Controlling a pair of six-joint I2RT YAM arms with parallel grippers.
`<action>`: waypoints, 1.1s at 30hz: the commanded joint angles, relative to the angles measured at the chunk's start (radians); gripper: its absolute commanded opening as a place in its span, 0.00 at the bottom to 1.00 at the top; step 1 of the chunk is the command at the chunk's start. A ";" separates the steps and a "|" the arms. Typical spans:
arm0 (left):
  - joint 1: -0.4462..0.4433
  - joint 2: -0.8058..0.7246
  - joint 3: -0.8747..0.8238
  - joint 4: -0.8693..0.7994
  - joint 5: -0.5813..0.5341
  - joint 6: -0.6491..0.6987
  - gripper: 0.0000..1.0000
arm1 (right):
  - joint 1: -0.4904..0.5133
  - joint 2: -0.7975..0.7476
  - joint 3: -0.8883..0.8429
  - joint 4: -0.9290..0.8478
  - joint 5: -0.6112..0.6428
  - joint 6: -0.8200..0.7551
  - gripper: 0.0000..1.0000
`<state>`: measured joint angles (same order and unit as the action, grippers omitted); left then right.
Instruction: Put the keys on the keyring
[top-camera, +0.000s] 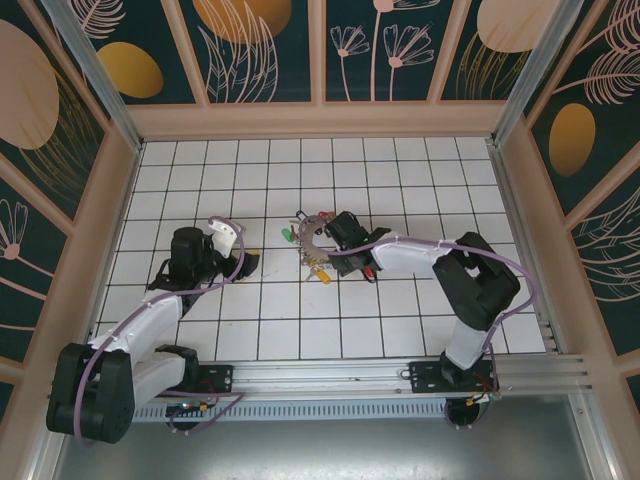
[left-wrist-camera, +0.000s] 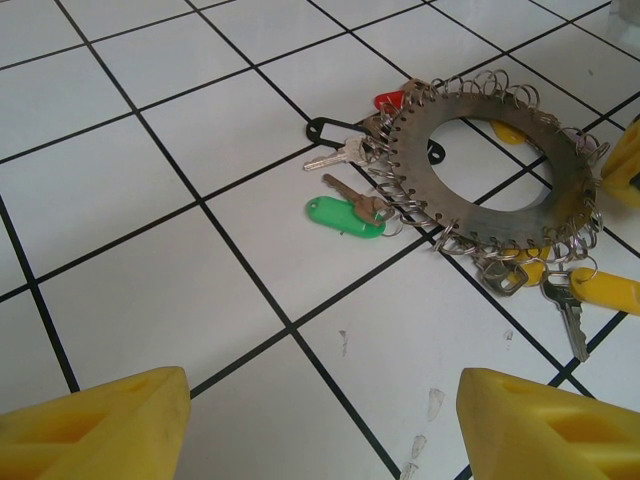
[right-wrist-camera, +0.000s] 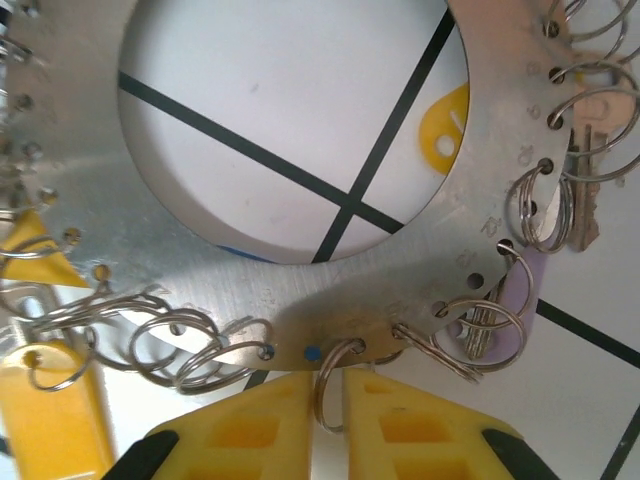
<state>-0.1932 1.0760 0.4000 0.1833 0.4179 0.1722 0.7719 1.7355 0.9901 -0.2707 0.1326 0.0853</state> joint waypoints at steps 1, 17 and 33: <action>-0.006 -0.008 -0.010 0.024 0.001 0.019 0.72 | -0.014 -0.051 -0.011 0.013 -0.044 -0.005 0.14; -0.008 -0.008 -0.008 0.018 -0.001 0.026 0.72 | -0.058 -0.036 0.020 -0.089 -0.179 0.025 0.47; -0.012 -0.004 -0.006 0.019 0.001 0.027 0.72 | -0.057 0.093 0.148 -0.216 -0.108 0.045 0.41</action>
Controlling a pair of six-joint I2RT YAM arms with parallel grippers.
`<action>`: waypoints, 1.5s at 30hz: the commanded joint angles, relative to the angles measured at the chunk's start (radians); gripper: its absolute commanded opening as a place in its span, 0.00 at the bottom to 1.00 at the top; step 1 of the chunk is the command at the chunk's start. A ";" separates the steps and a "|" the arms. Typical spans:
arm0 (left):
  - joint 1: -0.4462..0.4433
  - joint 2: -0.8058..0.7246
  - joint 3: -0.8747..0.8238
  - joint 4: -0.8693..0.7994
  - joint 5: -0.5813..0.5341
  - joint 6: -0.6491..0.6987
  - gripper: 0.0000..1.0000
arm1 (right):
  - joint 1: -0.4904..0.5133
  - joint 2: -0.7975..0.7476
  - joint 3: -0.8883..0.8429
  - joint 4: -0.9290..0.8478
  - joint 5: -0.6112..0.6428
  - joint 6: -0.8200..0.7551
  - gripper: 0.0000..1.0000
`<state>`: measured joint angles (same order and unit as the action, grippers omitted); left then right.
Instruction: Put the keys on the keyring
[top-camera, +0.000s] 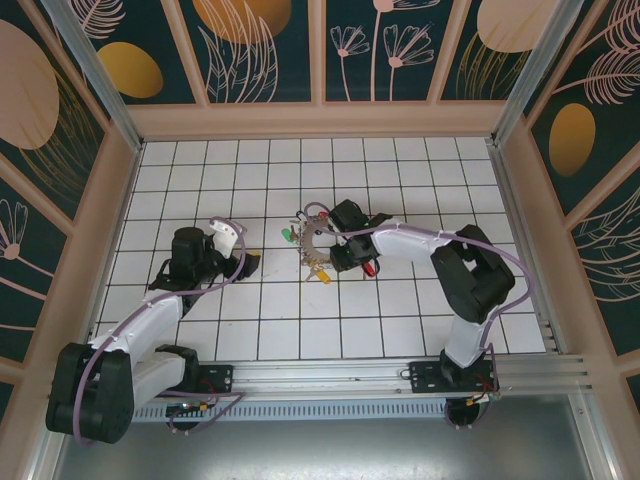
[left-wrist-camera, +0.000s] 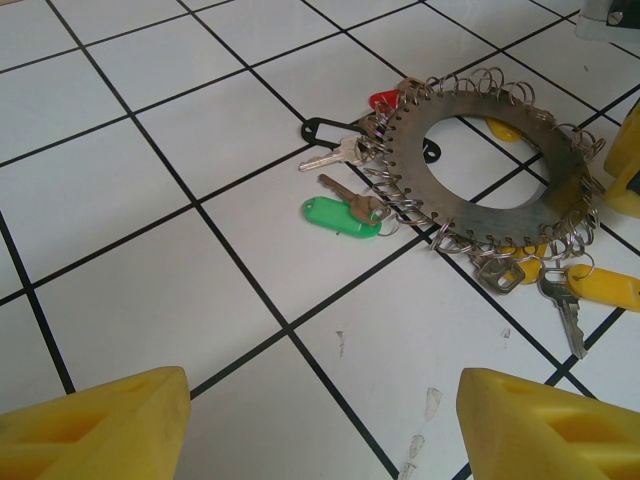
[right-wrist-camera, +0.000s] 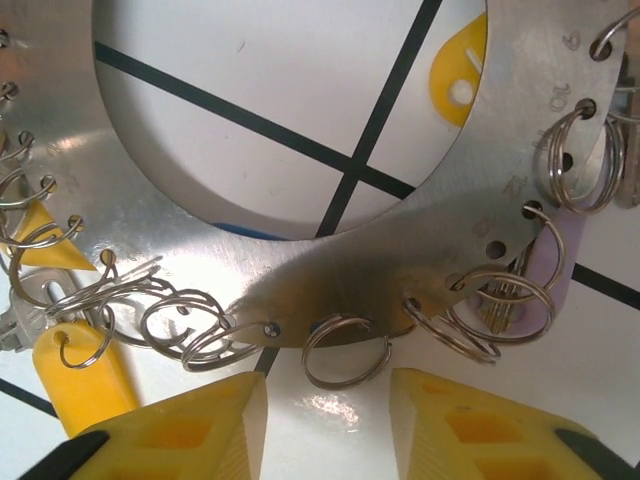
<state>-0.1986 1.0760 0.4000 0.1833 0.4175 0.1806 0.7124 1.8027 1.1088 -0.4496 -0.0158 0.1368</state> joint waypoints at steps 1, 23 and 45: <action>-0.007 -0.005 -0.007 0.020 0.002 0.018 0.72 | 0.004 0.031 0.032 -0.035 0.053 -0.008 0.42; -0.008 0.001 -0.008 0.016 -0.003 0.022 0.72 | 0.033 0.036 0.050 -0.004 0.187 -0.032 0.27; -0.011 -0.005 -0.009 0.014 -0.005 0.028 0.72 | -0.018 -0.034 0.006 0.083 0.062 -0.033 0.18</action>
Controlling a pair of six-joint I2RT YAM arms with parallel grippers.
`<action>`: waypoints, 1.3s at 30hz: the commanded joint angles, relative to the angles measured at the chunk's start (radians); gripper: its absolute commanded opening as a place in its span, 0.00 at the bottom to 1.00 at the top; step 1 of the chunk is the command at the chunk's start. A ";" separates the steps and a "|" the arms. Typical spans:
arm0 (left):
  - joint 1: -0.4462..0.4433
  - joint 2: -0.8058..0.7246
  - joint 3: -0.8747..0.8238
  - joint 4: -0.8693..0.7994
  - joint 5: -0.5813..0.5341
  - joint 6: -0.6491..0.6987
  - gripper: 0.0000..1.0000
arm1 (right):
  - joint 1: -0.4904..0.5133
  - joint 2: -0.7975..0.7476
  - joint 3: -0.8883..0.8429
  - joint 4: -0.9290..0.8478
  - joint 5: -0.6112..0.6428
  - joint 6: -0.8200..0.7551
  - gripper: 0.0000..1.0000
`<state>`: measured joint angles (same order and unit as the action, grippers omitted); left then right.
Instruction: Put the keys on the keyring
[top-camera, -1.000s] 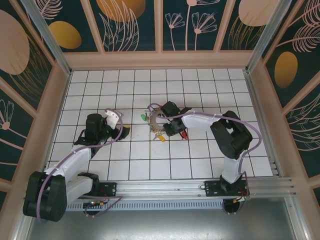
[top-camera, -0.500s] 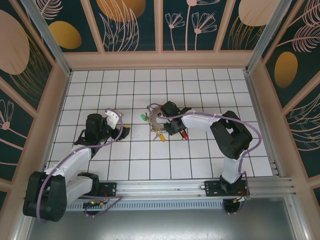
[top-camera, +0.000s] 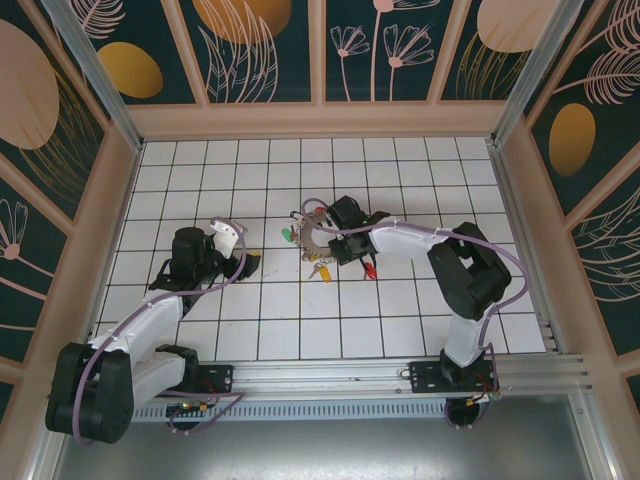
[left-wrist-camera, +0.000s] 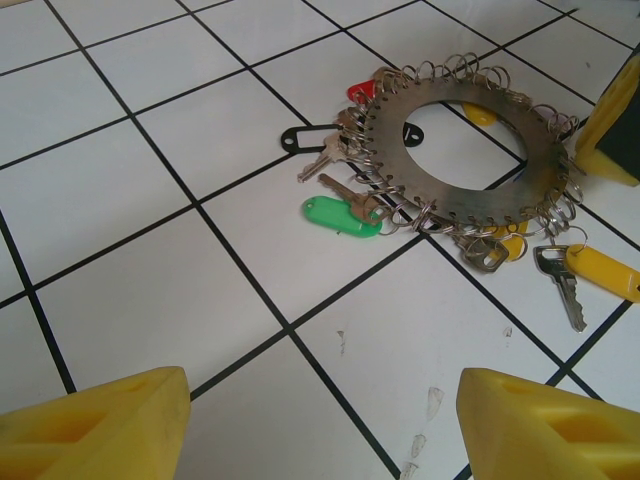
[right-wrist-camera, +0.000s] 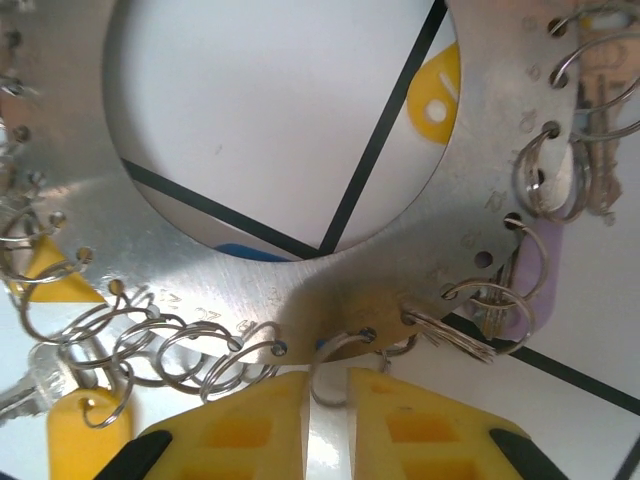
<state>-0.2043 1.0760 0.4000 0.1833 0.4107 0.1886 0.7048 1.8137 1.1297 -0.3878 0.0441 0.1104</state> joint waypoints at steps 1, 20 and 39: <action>-0.006 -0.005 -0.009 0.013 0.002 0.020 0.72 | -0.011 -0.047 -0.015 0.021 0.014 -0.006 0.18; -0.009 -0.001 -0.007 0.011 0.000 0.026 0.72 | 0.002 0.026 -0.005 0.001 0.000 -0.003 0.37; -0.010 0.000 -0.007 0.008 -0.004 0.030 0.72 | 0.000 0.091 -0.015 0.035 0.036 -0.019 0.32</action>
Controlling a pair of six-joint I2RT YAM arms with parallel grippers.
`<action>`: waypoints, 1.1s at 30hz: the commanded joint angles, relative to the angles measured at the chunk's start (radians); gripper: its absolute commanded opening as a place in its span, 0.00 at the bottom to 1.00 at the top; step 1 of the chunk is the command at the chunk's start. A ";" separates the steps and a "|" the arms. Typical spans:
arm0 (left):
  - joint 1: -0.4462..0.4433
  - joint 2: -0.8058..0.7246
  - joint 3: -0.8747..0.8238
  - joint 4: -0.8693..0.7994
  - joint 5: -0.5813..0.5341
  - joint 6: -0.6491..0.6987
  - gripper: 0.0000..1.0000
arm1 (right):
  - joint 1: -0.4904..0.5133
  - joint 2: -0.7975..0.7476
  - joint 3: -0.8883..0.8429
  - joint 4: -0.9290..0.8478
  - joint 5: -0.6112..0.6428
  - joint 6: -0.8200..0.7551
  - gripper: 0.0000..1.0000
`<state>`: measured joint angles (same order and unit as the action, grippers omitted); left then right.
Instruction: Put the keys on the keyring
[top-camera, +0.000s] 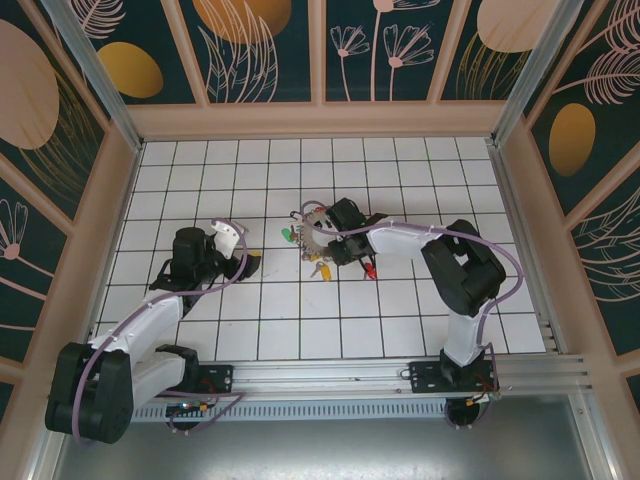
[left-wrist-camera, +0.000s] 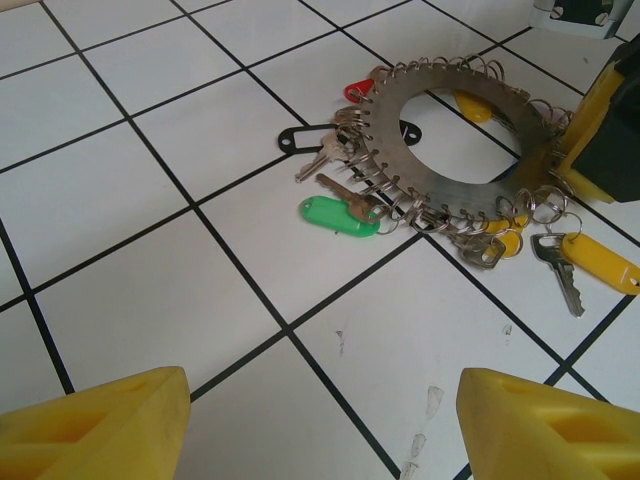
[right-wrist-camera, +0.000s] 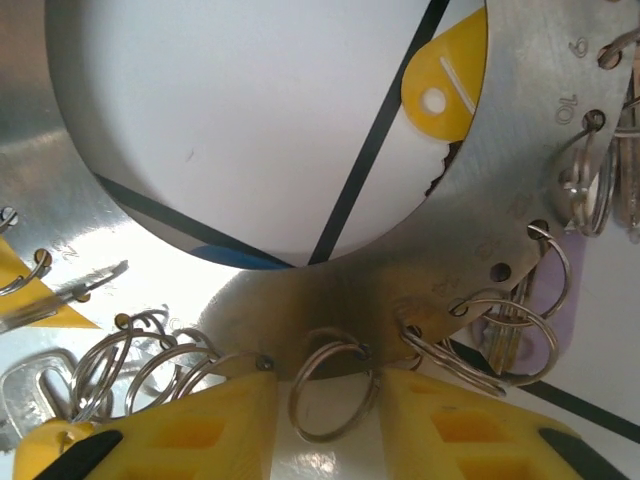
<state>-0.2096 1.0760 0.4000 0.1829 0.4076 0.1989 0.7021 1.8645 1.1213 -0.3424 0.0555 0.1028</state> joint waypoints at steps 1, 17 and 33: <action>-0.006 -0.001 -0.006 0.009 -0.001 0.020 0.72 | 0.004 0.040 -0.005 -0.008 0.025 -0.012 0.30; -0.008 0.009 -0.006 0.010 0.001 0.021 0.72 | -0.013 -0.030 -0.028 0.056 0.074 -0.038 0.22; -0.008 0.010 -0.006 0.004 -0.003 0.028 0.72 | -0.021 -0.021 -0.010 0.105 0.180 -0.076 0.25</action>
<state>-0.2100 1.0843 0.4000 0.1825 0.4072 0.2096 0.6861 1.8633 1.1095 -0.2581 0.1932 0.0483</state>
